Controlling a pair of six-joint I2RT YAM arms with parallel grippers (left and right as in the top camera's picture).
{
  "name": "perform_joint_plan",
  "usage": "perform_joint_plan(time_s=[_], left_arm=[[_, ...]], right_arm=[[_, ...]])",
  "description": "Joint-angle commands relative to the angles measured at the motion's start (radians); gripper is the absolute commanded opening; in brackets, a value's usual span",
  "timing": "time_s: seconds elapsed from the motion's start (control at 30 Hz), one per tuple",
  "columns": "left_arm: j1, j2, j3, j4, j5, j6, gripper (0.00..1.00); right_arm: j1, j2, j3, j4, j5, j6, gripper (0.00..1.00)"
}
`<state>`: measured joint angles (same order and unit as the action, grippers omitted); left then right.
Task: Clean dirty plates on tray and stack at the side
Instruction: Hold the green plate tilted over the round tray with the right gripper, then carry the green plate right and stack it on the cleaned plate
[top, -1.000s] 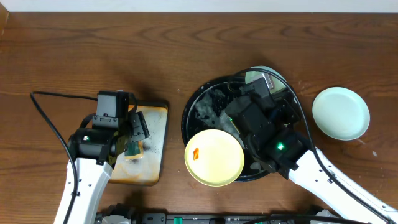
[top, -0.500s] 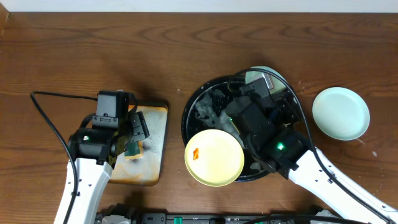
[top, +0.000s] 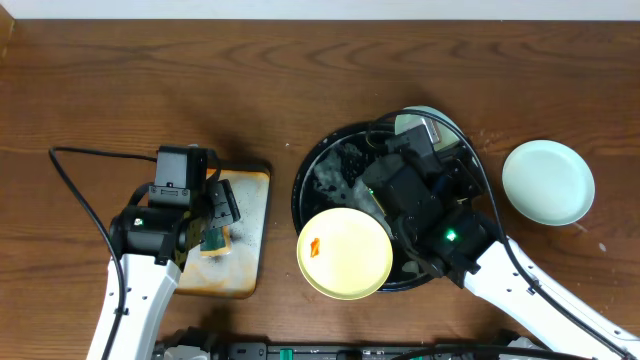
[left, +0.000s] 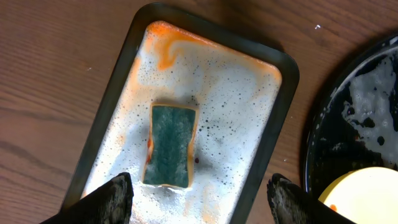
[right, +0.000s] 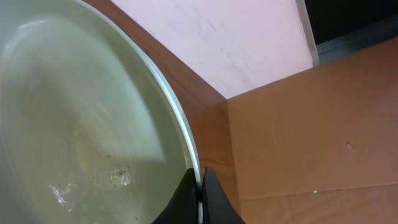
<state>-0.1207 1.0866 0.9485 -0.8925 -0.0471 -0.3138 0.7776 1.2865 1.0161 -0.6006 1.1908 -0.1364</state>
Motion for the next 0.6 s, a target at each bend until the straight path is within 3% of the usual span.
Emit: perform_joint_plan(time_s=[0.0, 0.23, 0.37, 0.57], left_arm=[[0.001, 0.004, 0.019, -0.003, 0.006, 0.005, 0.7], [0.001, 0.004, 0.019, -0.003, 0.006, 0.005, 0.7], [0.001, 0.004, 0.019, -0.003, 0.006, 0.005, 0.7], [0.001, 0.004, 0.019, -0.015, 0.006, 0.005, 0.7]], right_arm=[[0.011, 0.001, 0.014, 0.007, 0.04, 0.0, 0.01], [0.011, 0.001, 0.014, 0.007, 0.039, 0.002, 0.01], [-0.01, 0.001, 0.014, 0.003, 0.003, 0.118, 0.01], [-0.213, -0.002, 0.014, -0.009, -0.17, 0.247, 0.01]])
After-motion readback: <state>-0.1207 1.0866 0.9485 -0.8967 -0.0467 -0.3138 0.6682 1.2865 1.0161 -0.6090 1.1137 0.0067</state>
